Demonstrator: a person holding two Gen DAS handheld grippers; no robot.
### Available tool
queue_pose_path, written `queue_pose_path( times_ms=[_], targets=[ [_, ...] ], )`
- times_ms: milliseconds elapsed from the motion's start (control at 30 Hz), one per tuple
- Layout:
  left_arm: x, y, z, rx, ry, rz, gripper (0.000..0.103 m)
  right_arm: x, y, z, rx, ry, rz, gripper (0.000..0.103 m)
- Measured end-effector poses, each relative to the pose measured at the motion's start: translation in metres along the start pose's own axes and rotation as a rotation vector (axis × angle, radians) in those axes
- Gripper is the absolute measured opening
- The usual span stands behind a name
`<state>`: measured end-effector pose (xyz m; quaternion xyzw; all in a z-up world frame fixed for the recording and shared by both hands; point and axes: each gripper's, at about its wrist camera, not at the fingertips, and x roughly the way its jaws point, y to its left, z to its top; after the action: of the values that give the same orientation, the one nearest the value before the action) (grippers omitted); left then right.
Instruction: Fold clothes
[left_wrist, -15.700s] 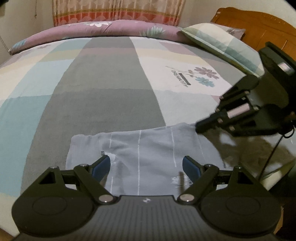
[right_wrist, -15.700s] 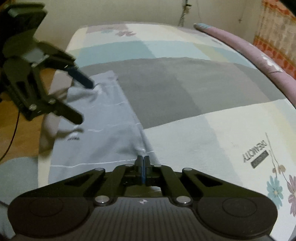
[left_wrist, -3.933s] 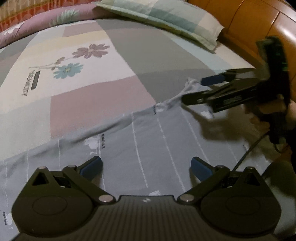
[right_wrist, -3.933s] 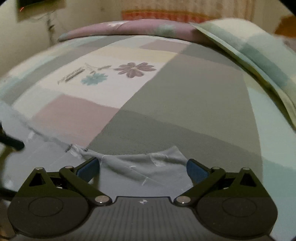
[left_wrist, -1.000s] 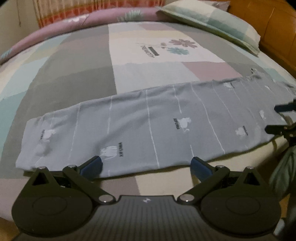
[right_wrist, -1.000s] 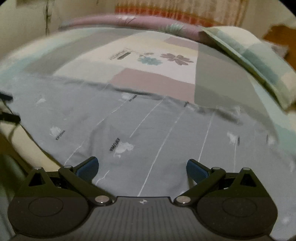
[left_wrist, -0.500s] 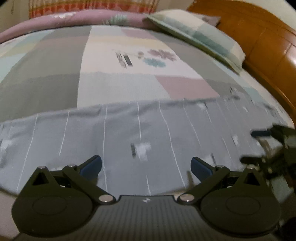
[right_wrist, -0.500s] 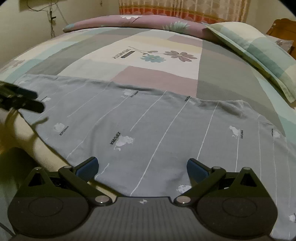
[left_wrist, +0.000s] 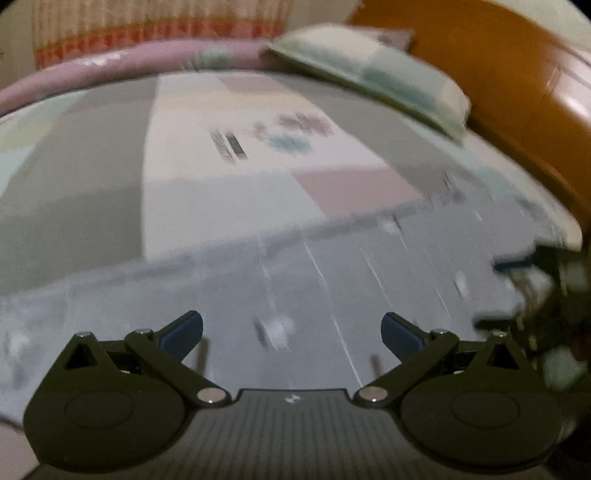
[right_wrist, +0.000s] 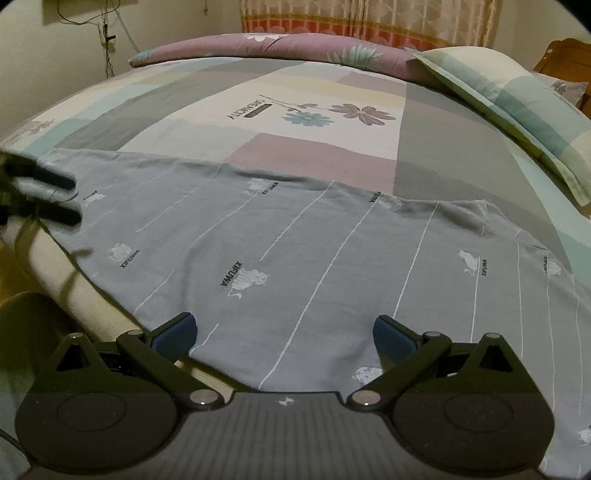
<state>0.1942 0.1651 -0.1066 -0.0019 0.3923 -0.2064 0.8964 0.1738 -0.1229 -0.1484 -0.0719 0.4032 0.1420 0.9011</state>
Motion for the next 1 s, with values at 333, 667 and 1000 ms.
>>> queue_pose_path(
  times_ms=[333, 667, 1000],
  targets=[
    [0.04, 0.053, 0.022, -0.193, -0.054, -0.011, 0.102, 0.001, 0.001, 0.001, 0.003, 0.008, -0.006, 0.103],
    [-0.02, 0.06, -0.024, -0.164, -0.101, 0.118, 0.102, 0.002, 0.002, 0.002, 0.012, 0.014, -0.018, 0.103],
    [-0.055, 0.092, -0.046, -0.274, -0.158, 0.172, 0.102, 0.002, 0.004, 0.003, 0.023, 0.025, -0.029, 0.103]
  ],
)
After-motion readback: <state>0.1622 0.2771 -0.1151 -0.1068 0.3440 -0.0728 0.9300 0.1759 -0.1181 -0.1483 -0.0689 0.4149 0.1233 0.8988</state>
